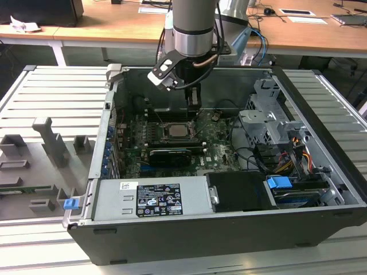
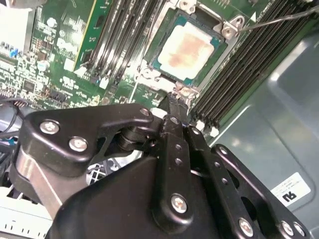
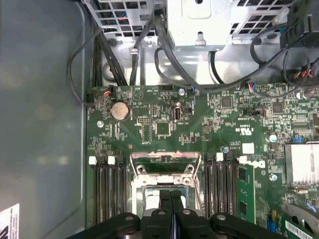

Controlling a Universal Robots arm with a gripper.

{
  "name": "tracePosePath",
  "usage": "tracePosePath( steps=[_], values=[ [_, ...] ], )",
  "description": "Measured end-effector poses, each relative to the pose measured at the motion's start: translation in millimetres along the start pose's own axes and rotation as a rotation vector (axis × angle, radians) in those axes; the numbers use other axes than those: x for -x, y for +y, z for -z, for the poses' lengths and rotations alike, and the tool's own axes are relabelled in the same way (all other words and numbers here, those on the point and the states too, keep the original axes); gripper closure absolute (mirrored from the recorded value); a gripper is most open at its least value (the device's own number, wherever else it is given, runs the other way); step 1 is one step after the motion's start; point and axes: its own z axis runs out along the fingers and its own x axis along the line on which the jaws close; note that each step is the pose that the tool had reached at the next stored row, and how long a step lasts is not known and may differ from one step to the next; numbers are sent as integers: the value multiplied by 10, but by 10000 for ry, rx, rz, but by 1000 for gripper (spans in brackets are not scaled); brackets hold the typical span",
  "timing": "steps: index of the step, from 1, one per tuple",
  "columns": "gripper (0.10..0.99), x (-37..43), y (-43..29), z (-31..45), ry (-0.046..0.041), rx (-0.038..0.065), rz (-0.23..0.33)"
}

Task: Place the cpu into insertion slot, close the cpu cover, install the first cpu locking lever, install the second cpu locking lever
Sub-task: 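Close the cpu cover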

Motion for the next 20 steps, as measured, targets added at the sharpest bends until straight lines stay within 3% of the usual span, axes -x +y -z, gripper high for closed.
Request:
tracePosePath(
  steps=[2, 6, 9, 13, 15, 17, 20],
  values=[
    [980, -1, 28, 6, 2, 1, -1],
    [980, -4, 189, -7, 1, 0, 0],
    [980, -7, 266, 3, -1, -1, 2],
    [980, -14, 508, -3, 1, -32, -1],
    [980, -18, 577, -16, 0, -61, -1],
    [980, -18, 603, -56, -2, -95, -2],
    [980, -17, 589, -121, 3, -118, -3]
  ],
)
